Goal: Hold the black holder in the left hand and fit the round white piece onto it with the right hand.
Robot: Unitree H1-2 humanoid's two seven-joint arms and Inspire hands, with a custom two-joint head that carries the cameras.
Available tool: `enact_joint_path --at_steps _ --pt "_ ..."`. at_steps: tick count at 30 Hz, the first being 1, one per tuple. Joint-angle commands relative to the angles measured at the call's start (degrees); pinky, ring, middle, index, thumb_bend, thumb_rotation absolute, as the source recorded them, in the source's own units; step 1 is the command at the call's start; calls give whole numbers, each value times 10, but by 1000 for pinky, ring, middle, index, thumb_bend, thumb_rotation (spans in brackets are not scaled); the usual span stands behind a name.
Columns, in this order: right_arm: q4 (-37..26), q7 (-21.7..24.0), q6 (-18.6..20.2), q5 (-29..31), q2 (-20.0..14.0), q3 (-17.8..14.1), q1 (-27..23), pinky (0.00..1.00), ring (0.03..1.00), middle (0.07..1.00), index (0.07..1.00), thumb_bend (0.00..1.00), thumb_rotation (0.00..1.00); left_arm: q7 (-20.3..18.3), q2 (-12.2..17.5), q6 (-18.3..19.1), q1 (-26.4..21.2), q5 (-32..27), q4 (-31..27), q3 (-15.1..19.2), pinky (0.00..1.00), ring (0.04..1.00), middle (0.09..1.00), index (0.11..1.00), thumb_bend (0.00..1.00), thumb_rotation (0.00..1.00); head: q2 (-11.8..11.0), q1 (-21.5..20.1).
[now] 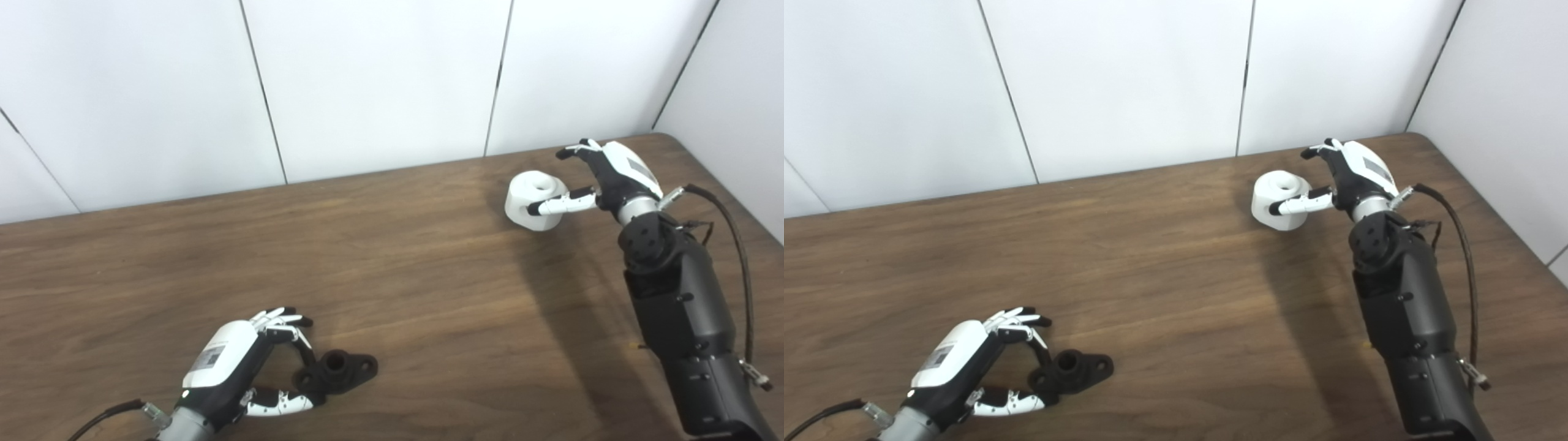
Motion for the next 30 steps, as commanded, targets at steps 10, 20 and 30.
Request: enact_joint_path --at_steps 10,20,30 --pt "15 8 -1 -32 13 -7 -35 947 1000 983 821 912 345 -28 15 11 20 -9 18 7 896 919 823 487 520 58 1 -11" --pt "33 -4 -1 -23 6 7 -37 954 1000 981 818 905 355 -31 16 14 19 -12 15 8 897 921 825 487 520 58 1 -26" --pt "37 -27 -1 -5 3 15 -36 941 1000 971 778 855 325 -33 17 15 19 -13 13 9 902 921 826 488 520 57 3 -29"
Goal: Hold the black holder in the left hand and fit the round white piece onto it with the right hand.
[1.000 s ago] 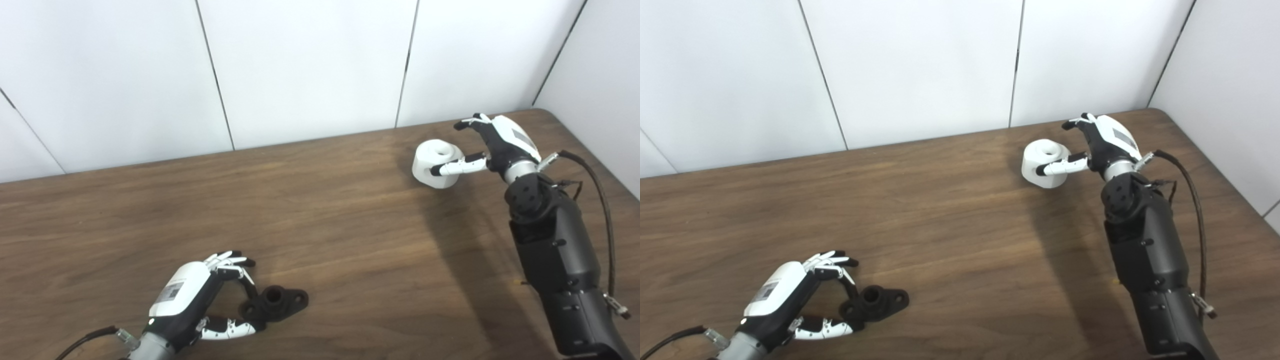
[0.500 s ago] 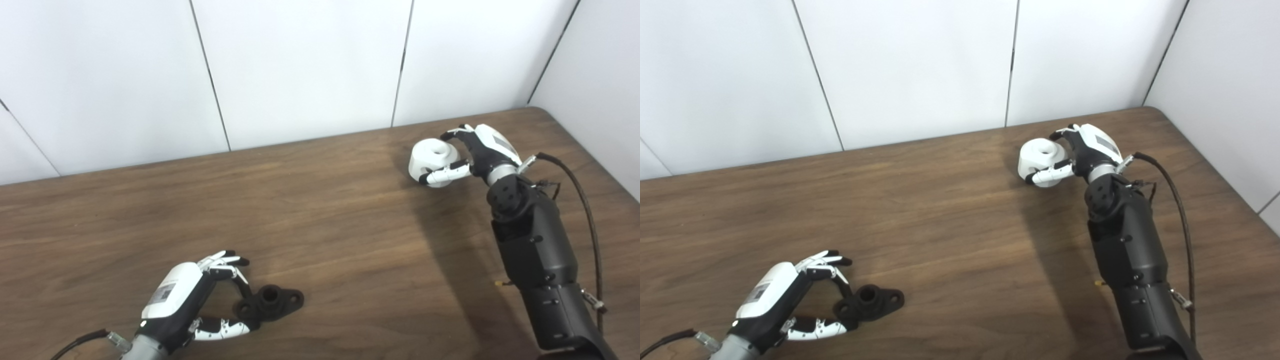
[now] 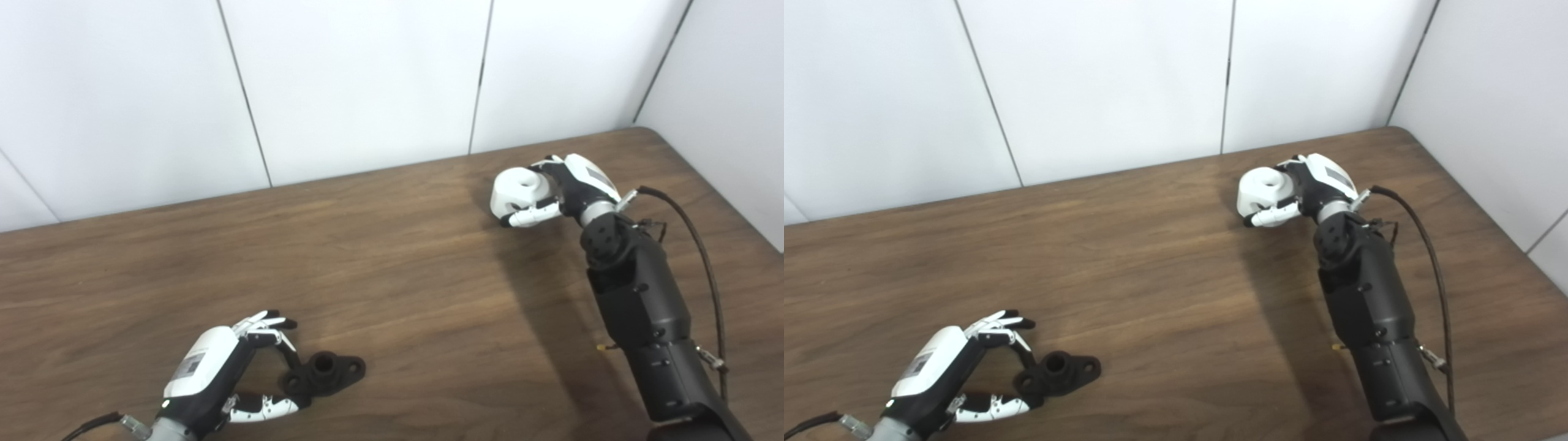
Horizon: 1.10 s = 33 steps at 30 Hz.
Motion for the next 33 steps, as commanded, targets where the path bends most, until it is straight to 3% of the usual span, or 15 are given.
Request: enact_joint_path --at_steps 1,33 --pt "-11 -20 -1 4 -20 0 -26 942 1000 969 774 853 325 -30 15 22 18 0 14 -3 901 920 826 488 520 57 0 0" --pt "-11 -90 -4 68 -60 48 -16 979 981 914 658 811 251 -24 12 17 19 15 11 -4 974 905 814 487 521 59 6 3"
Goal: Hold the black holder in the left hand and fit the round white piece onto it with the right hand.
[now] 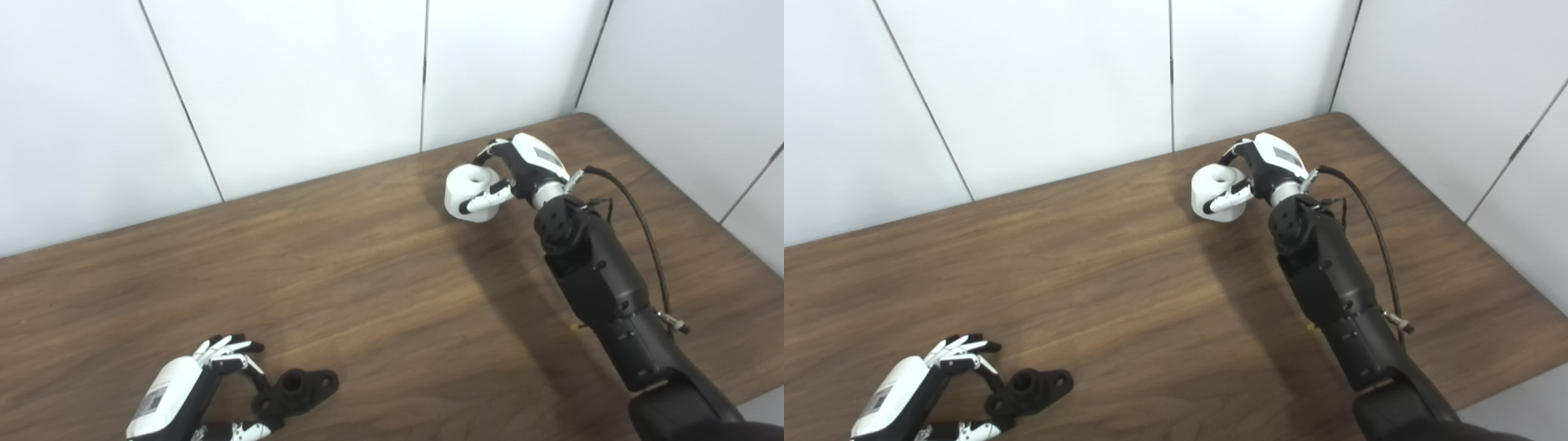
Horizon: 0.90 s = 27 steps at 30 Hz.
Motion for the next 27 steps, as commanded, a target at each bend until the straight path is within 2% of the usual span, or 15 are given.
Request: enact_joint_path --at_steps 1,16,27 --pt "-11 -21 -4 2 -22 -1 -17 978 979 913 656 813 250 -20 12 18 13 10 11 -2 974 905 814 487 521 59 1 -1" --pt "-14 -25 -2 8 -32 10 -9 973 970 902 653 819 258 -22 12 18 14 11 5 -2 959 902 813 487 521 59 6 3" --pt "-18 -33 -4 13 -37 17 -5 972 961 883 617 773 227 -23 10 20 15 10 2 -2 957 904 814 487 520 58 9 7"
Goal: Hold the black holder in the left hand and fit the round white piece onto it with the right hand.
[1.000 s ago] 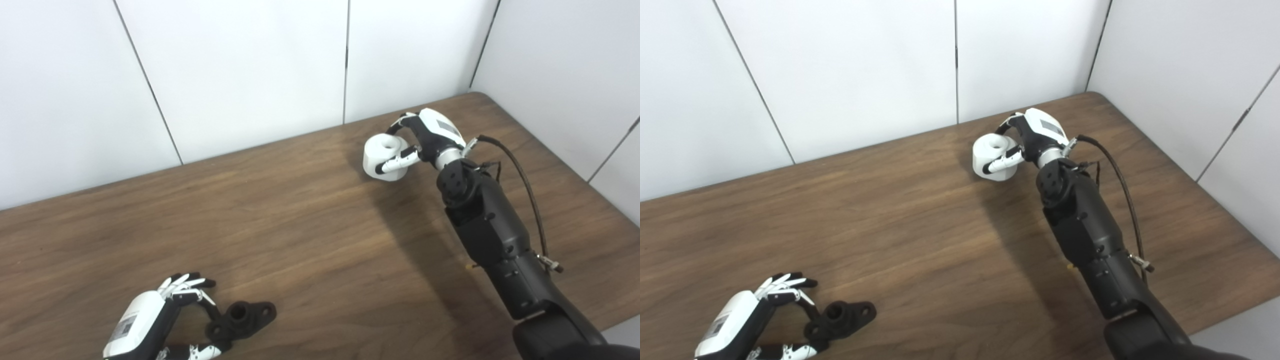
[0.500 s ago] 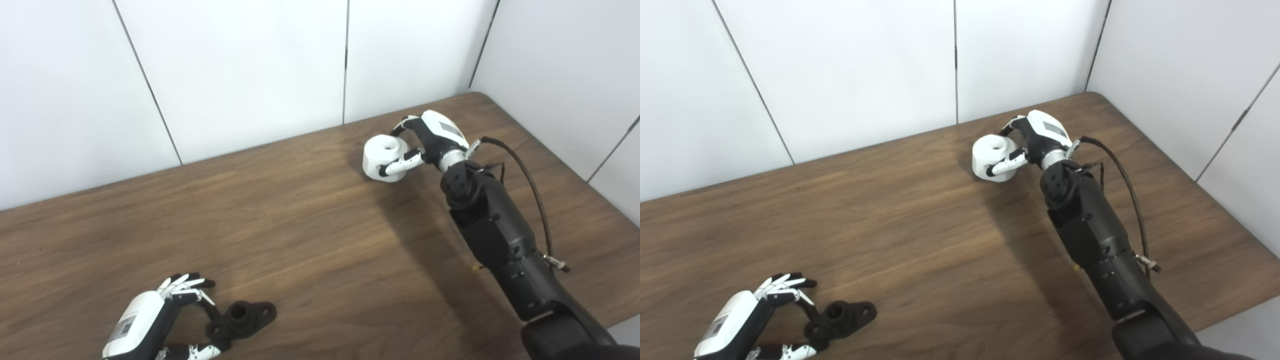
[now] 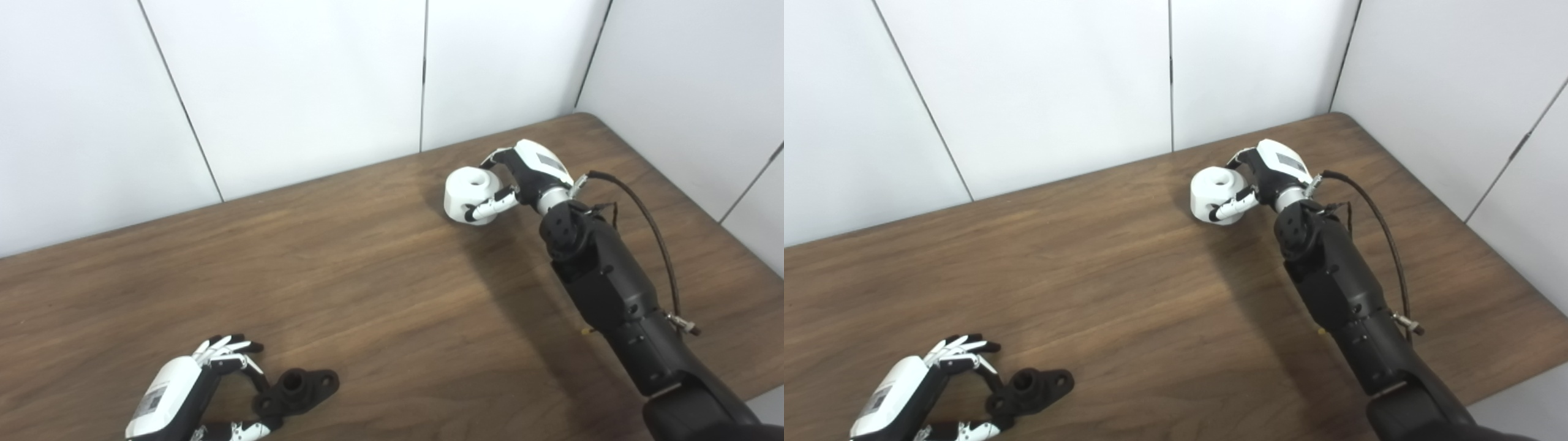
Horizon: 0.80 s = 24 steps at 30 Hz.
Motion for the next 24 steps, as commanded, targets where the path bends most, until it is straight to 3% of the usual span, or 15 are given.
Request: enact_joint_path --at_steps 1,3,6,16,24 --pt "-18 -20 -5 3 -17 -5 -18 979 960 879 544 625 181 -24 11 20 14 9 3 -3 957 904 814 487 520 59 1 0" --pt "-19 -28 -9 9 -15 -6 -16 988 958 872 505 549 156 -25 11 21 14 10 2 -4 957 904 815 487 520 59 2 2" --pt "-20 -45 -19 13 -15 -5 -14 989 940 854 489 524 144 -23 9 22 15 11 1 -3 955 903 814 487 521 59 3 3" --pt "-28 -59 -28 24 -21 3 -9 1000 928 839 487 521 138 -24 7 23 16 19 -4 -6 954 902 811 487 521 58 7 12" --pt "-80 -37 -33 28 -33 24 9 979 918 831 486 523 139 -30 -1 34 14 34 -11 -11 946 899 810 487 520 60 13 51"
